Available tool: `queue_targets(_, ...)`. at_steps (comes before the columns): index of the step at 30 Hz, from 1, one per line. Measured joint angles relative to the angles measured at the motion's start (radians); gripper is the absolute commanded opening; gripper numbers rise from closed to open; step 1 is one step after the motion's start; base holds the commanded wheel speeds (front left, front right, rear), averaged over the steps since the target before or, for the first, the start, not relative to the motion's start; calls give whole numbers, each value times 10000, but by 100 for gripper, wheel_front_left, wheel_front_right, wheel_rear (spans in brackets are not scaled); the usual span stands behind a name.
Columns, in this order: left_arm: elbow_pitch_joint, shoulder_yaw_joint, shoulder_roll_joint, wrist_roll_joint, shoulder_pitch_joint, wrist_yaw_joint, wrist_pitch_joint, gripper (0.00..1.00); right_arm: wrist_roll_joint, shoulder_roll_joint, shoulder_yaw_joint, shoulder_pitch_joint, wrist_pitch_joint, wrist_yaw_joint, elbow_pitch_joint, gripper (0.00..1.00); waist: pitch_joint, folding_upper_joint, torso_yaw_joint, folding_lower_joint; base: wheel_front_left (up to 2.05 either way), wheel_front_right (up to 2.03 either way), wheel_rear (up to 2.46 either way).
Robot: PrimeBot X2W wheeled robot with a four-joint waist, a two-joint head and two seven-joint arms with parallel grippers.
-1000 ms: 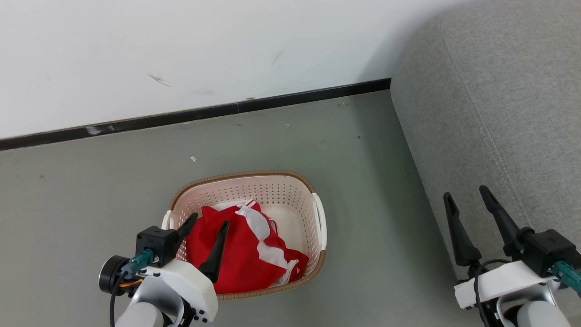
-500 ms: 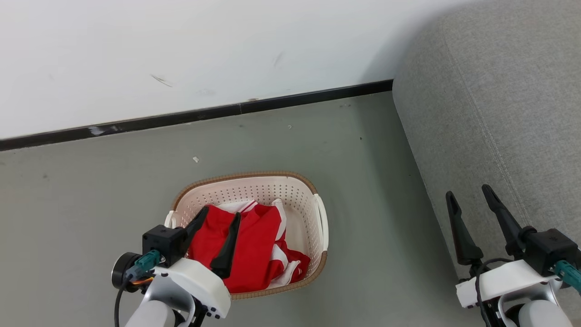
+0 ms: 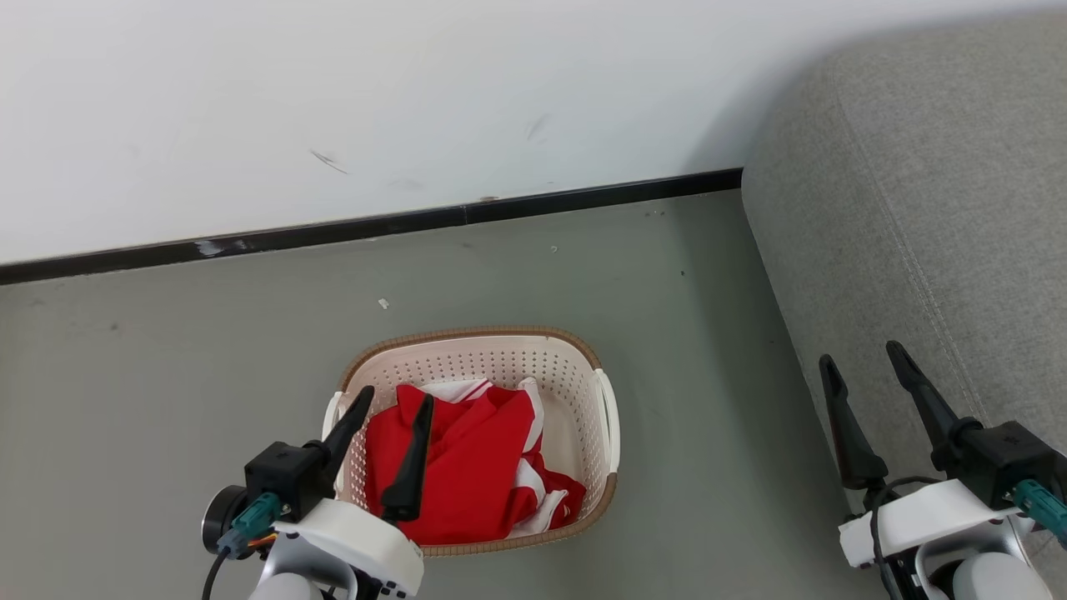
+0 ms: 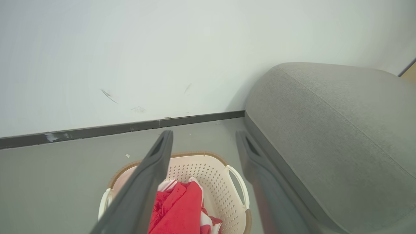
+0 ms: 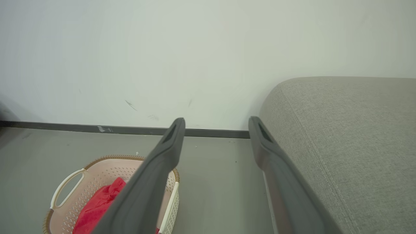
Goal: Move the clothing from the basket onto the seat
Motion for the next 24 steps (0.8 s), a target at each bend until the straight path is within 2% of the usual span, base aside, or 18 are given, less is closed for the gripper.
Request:
queue_targets(14,104,608,40,2,383,376,-591,100,-244,0,-40,67,0,0,71,100,-447,0,413,0,0,0,0)
queue_targets(24,142,1062,121,-65,798,489,-748,100,-278,2,-69,435,0,2,125,100,-898,0,706,0,0,0,0)
